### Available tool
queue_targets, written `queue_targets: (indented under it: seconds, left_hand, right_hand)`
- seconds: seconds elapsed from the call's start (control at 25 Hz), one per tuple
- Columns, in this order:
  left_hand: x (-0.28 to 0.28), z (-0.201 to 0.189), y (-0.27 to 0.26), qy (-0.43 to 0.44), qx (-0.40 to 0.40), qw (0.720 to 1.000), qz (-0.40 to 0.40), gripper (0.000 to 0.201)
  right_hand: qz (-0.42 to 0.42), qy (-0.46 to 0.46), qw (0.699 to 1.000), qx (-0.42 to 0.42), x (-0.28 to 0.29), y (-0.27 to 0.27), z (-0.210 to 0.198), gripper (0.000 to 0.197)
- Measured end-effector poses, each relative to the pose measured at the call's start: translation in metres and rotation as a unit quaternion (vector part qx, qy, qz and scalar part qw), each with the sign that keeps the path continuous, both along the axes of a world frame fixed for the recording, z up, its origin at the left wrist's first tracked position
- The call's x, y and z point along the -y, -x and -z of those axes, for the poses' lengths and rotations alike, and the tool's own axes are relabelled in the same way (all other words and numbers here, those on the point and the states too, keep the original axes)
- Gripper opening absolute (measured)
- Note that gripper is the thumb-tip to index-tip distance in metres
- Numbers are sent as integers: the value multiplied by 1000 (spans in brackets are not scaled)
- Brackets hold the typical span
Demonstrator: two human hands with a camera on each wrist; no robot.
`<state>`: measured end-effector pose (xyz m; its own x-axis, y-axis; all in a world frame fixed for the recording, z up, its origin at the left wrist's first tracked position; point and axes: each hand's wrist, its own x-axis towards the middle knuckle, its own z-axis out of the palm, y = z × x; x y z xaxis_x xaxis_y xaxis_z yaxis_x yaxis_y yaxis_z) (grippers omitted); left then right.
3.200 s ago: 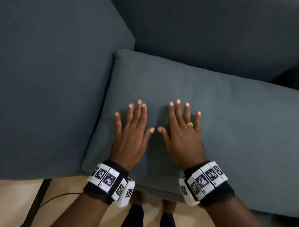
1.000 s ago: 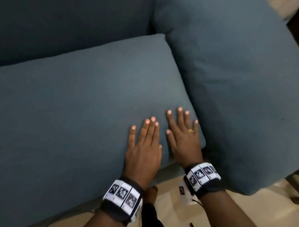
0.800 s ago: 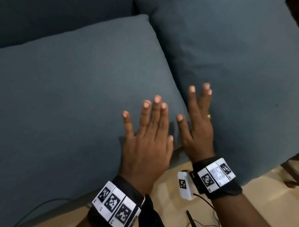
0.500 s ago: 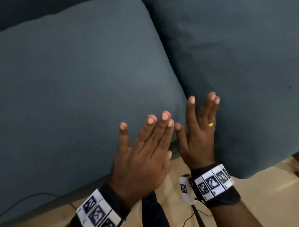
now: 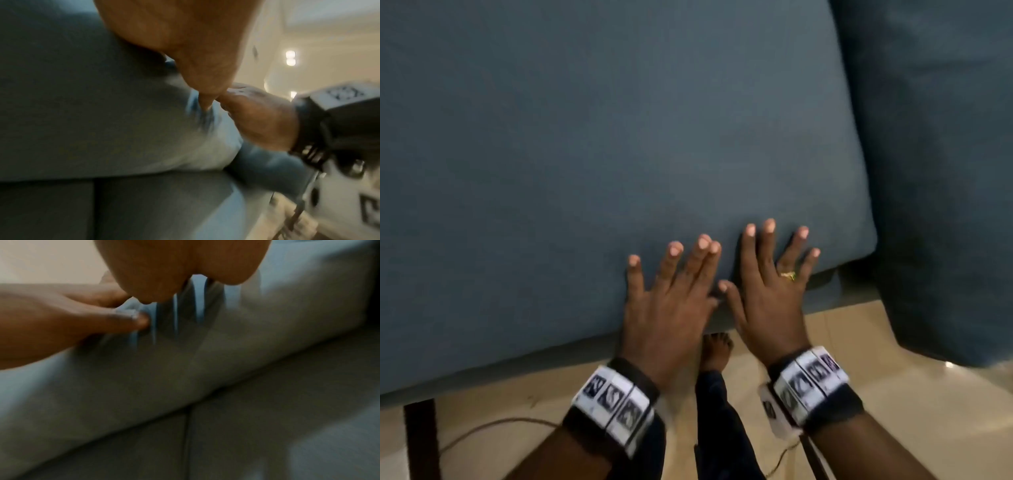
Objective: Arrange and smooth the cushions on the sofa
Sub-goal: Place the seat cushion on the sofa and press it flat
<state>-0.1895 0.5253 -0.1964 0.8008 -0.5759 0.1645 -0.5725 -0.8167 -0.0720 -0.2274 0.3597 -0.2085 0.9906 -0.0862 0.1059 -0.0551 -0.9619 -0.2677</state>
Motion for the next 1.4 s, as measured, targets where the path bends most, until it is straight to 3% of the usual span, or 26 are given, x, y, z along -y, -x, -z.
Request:
queue_targets:
  seconds: [0.08, 0.12, 0.24, 0.28, 0.4, 0.44, 0.52, 0.6, 0.68, 0.76, 0.88, 0.96, 1.0, 1.08, 1.16, 1.28, 1.4]
  left_hand:
    - [-31, -11, 9, 68, 29, 996, -52, 74]
    - [-51, -12, 9, 82, 13, 992, -91, 74]
    - [-115, 0, 8, 78, -78, 973, -202, 86]
    - [-131, 0, 14, 88, -85, 975, -188, 85]
    - [-164, -11, 32, 174, -32, 971, -163, 74]
    - [-178, -4, 32, 168, -37, 968, -182, 76]
    - [-203, 12, 27, 122, -53, 956, -262, 87]
    - [-225, 18, 38, 160, -72, 943, -282, 83]
    - [-245, 7, 39, 234, -21, 927, -294, 73]
    - [-269, 10, 31, 247, -49, 903, -349, 70]
    - [-293, 29, 37, 227, -115, 891, -376, 71]
    - [-318, 28, 38, 255, -69, 881, -392, 80]
    - [-331, 27, 39, 287, -48, 863, -412, 81]
    - [-349, 27, 35, 340, -93, 824, -444, 72]
    - [-359, 25, 39, 365, -130, 806, -447, 71]
    - [-372, 33, 36, 399, -80, 795, -450, 65]
    - [-366, 39, 32, 357, -172, 805, -441, 71]
  right_hand:
    - [-93, 10, 989, 111, -30, 3, -11, 82]
    - [-133, 27, 983, 125, -43, 0, -12, 86]
    - [-124, 97, 987, 11, -71, -13, 1, 104]
    - [-118, 90, 989, 5, -86, -10, -3, 99]
    - [-205, 74, 968, 121, -133, -3, -15, 79]
    - [-236, 85, 961, 121, -149, -5, -14, 79]
    - [-246, 119, 961, 40, -174, -14, -4, 87]
    - [-243, 96, 965, -12, -202, -13, -6, 88]
    - [-284, 84, 954, 43, -227, -12, -14, 82]
    - [-320, 110, 939, 54, -252, -14, -14, 82]
    - [-300, 110, 947, 16, -301, -17, -19, 94]
    - [-333, 91, 935, 79, -339, -24, -27, 84]
    - [-356, 86, 926, 92, -352, -28, -28, 80]
    - [-384, 118, 913, 78, -371, -44, -24, 74]
    - [-390, 120, 911, 58, -384, -48, -23, 69]
    - [-410, 107, 902, 78, -391, -44, -20, 63]
    - [-459, 145, 876, 45, -382, -47, -12, 71]
